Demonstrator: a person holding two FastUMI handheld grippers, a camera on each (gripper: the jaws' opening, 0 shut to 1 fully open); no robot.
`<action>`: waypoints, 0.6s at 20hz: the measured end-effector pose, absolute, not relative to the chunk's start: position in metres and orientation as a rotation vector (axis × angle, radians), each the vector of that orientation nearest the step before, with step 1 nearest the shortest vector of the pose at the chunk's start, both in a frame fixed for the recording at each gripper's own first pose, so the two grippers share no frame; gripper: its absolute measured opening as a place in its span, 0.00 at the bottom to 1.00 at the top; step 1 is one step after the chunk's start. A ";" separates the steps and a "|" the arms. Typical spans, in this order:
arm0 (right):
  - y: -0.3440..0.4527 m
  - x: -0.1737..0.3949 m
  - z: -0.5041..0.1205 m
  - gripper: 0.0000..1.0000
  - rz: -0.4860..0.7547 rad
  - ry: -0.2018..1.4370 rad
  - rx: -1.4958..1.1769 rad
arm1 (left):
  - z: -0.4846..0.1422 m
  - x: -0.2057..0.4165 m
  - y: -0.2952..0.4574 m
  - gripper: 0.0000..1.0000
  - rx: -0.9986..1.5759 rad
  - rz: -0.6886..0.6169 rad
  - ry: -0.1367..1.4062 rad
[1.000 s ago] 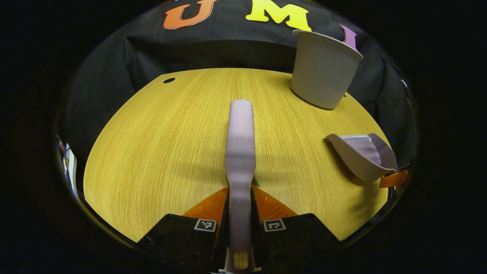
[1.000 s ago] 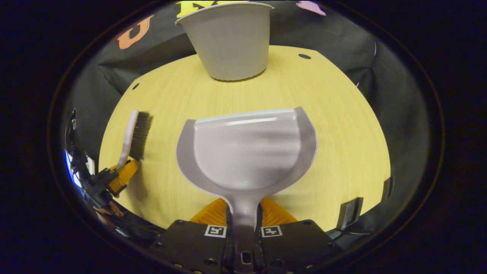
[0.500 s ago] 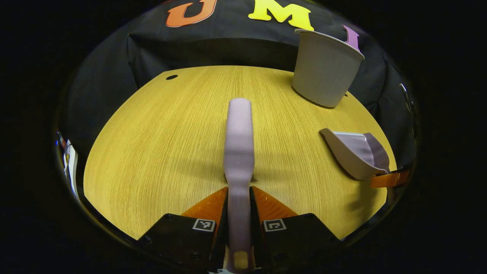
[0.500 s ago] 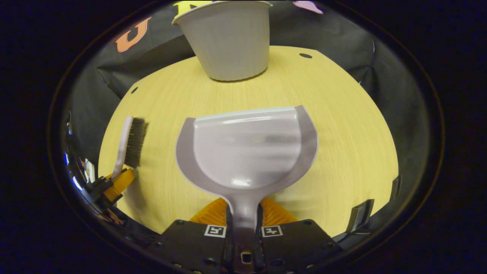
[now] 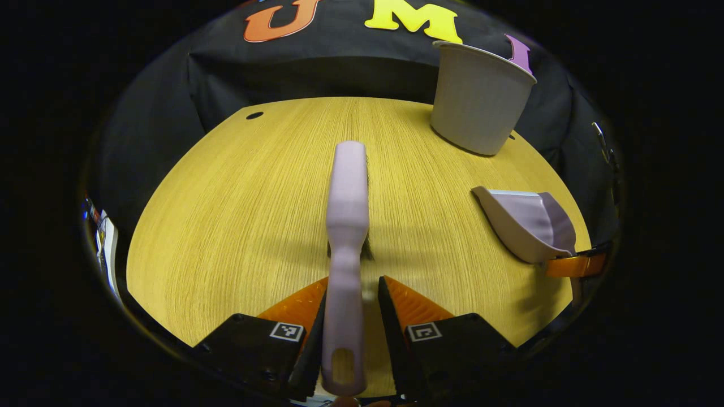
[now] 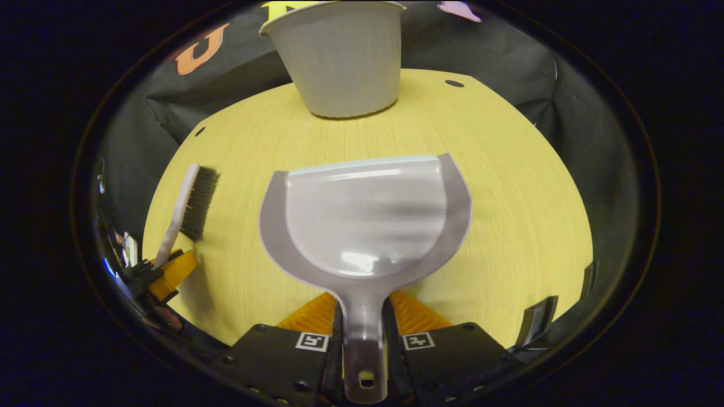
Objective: Pick up the small broom and dustpan from the desktop, sweep the trash into the dustpan with the broom, and then empty the trash into the garbage bin.
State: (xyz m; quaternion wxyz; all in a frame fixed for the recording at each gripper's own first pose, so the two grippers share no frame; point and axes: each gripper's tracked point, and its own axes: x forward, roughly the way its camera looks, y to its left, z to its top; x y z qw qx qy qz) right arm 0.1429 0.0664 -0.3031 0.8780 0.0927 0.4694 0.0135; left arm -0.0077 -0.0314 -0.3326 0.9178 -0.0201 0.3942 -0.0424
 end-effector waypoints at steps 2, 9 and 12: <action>0.066 0.140 -0.302 0.44 0.032 0.978 0.173 | -0.321 -0.024 -0.037 0.56 -0.022 -0.073 0.796; 0.070 0.139 -0.285 0.92 0.030 0.911 0.138 | -0.293 -0.024 -0.044 0.98 -0.045 -0.076 0.738; 0.063 0.137 -0.270 0.95 0.001 0.861 0.146 | -0.280 -0.031 -0.037 0.98 -0.061 -0.063 0.703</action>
